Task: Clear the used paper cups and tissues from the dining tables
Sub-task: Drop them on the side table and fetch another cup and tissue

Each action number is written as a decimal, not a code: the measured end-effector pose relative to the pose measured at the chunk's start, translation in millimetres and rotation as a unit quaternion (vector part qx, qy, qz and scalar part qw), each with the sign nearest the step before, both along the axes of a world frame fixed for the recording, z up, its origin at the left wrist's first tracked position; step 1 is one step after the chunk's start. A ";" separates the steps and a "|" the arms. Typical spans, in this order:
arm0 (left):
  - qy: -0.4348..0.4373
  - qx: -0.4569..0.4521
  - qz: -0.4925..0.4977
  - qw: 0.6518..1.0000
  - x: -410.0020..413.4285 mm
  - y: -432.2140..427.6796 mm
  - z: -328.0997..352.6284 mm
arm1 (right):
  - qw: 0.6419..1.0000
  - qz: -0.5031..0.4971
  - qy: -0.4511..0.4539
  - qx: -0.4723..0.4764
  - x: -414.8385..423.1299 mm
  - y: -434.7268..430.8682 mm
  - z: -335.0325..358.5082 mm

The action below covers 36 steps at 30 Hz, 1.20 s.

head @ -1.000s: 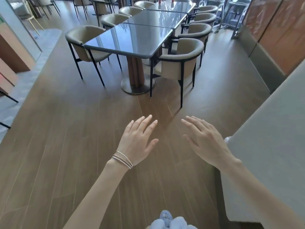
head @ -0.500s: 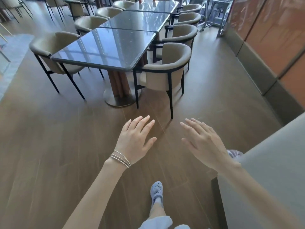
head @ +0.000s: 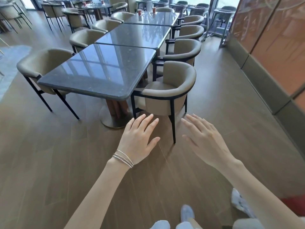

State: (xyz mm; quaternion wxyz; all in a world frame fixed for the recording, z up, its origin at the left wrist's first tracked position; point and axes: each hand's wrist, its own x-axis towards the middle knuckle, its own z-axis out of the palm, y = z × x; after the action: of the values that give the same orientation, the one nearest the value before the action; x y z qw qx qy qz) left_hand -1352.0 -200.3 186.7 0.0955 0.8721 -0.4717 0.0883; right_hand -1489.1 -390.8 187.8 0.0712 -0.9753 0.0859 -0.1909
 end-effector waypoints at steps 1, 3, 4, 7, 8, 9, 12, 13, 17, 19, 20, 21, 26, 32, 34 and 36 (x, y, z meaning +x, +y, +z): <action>-0.001 0.002 0.002 1.000 10.3 -10.8 -2.7 | 1.000 0.001 0.001 0.001 10.9 -11.0 -2.6; -0.001 0.003 0.005 1.000 30.2 -33.2 -9.3 | 1.000 0.005 0.006 0.003 31.1 -33.8 -9.2; 0.001 0.004 0.005 1.000 39.4 -45.3 -12.5 | 1.000 0.007 0.013 0.003 40.4 -45.8 -12.5; 0.003 0.010 0.003 1.000 67.1 -88.8 -20.3 | 1.000 0.018 0.018 -0.003 68.4 -90.4 -19.1; 0.004 0.012 -0.001 1.000 76.3 -106.2 -21.3 | 1.000 0.019 0.017 -0.004 78.0 -108.2 -19.3; 0.004 0.013 -0.006 1.000 86.0 -125.0 -21.1 | 1.000 0.017 0.016 -0.004 88.1 -126.9 -18.2; -0.001 0.004 -0.019 1.000 117.9 -186.7 -12.7 | 1.000 0.010 0.008 -0.005 120.2 -187.6 -6.0; -0.004 -0.002 -0.023 1.000 129.3 -208.9 -7.9 | 1.000 0.009 0.006 -0.006 131.1 -208.5 0.1; -0.016 -0.019 -0.031 0.999 172.5 -296.2 14.7 | 1.000 0.006 -0.003 -0.020 170.8 -291.4 25.7; -0.027 -0.023 -0.037 0.999 191.2 -334.1 23.3 | 1.000 0.000 -0.014 -0.027 187.4 -327.4 37.3; -0.032 -0.021 -0.040 0.998 200.0 -351.4 26.7 | 0.999 -0.004 -0.021 -0.029 194.7 -343.7 41.7; -0.033 -0.017 -0.043 0.998 208.7 -367.6 29.6 | 0.999 -0.009 -0.027 -0.029 201.6 -358.6 44.8; -0.036 -0.016 -0.068 0.997 250.9 -444.4 35.3 | 0.999 -0.038 -0.033 -0.020 237.8 -427.0 46.6; -0.049 -0.019 -0.104 0.993 313.2 -545.1 44.9 | 0.997 -0.059 -0.030 -0.034 294.9 -514.4 53.3; -0.057 -0.030 -0.114 0.991 338.6 -578.2 53.8 | 0.996 -0.070 -0.039 -0.037 317.8 -545.9 62.3; -0.069 -0.045 -0.119 0.990 367.3 -611.4 66.7 | 0.995 -0.079 -0.040 -0.043 342.4 -578.6 75.6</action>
State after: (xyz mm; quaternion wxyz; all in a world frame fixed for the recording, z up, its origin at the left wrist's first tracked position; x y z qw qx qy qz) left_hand -984.7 -811.6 253.4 0.1117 0.7966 -0.5730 0.1572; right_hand -1146.6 -969.3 263.4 0.0174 -0.9592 0.1512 -0.2380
